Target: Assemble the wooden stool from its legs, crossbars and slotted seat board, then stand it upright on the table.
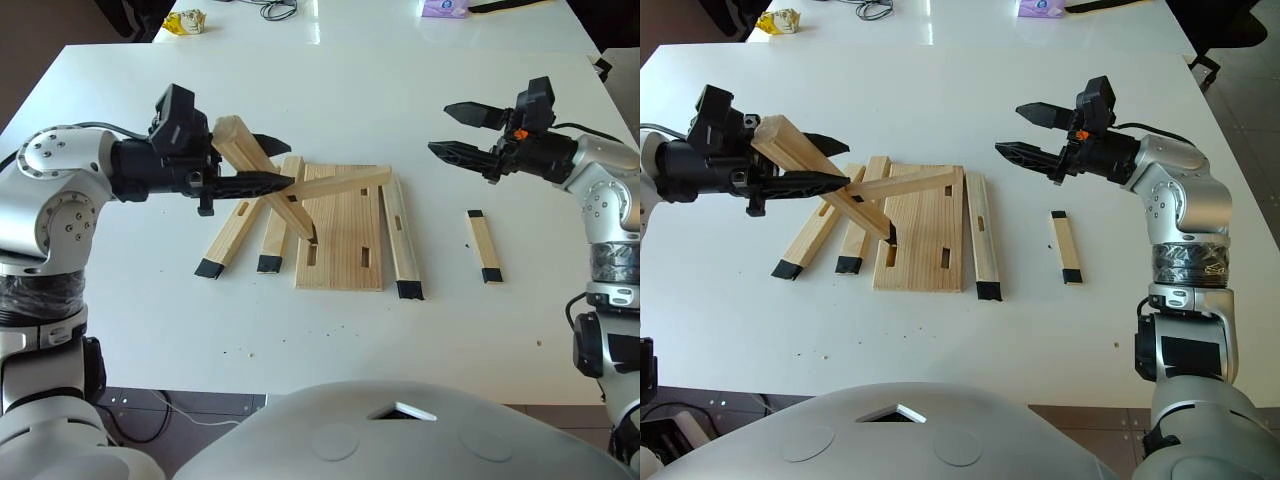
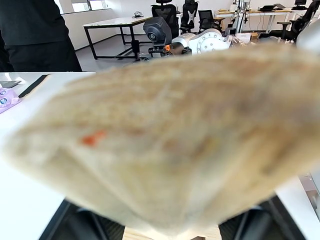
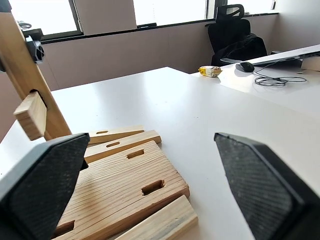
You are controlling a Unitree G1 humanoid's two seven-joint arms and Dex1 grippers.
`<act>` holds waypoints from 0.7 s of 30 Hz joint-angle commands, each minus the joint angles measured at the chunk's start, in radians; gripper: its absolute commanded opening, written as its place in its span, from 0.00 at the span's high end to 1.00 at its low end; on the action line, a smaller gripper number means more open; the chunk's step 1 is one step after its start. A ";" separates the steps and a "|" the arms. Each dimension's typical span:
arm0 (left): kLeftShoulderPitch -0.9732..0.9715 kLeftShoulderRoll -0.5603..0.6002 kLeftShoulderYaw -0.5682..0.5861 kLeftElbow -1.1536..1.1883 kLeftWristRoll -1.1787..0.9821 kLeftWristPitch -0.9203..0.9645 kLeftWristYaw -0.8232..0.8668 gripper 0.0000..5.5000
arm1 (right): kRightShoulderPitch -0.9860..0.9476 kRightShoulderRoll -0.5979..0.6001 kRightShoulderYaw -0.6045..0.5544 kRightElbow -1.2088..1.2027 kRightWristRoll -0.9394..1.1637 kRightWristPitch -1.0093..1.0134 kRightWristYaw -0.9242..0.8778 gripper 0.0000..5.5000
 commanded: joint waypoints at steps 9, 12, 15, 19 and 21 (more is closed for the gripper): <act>0.048 0.007 -0.021 0.003 0.041 -0.045 -0.046 0.63 | -0.033 0.007 0.006 0.046 -0.039 -0.037 -0.008 0.17; 0.041 0.006 -0.029 0.008 0.041 -0.051 -0.053 0.63 | -0.021 0.012 0.002 0.037 -0.037 -0.037 -0.010 0.17; 0.049 0.011 -0.039 0.006 0.046 -0.057 -0.067 0.63 | -0.012 0.018 -0.002 0.033 -0.037 -0.038 -0.016 0.17; 0.041 0.013 -0.042 -0.007 0.036 -0.051 -0.074 0.63 | 0.003 0.026 -0.003 0.027 -0.035 -0.042 -0.024 0.17; 0.044 0.012 -0.038 -0.022 0.033 -0.053 -0.072 0.63 | 0.008 0.030 -0.005 0.024 -0.033 -0.041 -0.028 0.17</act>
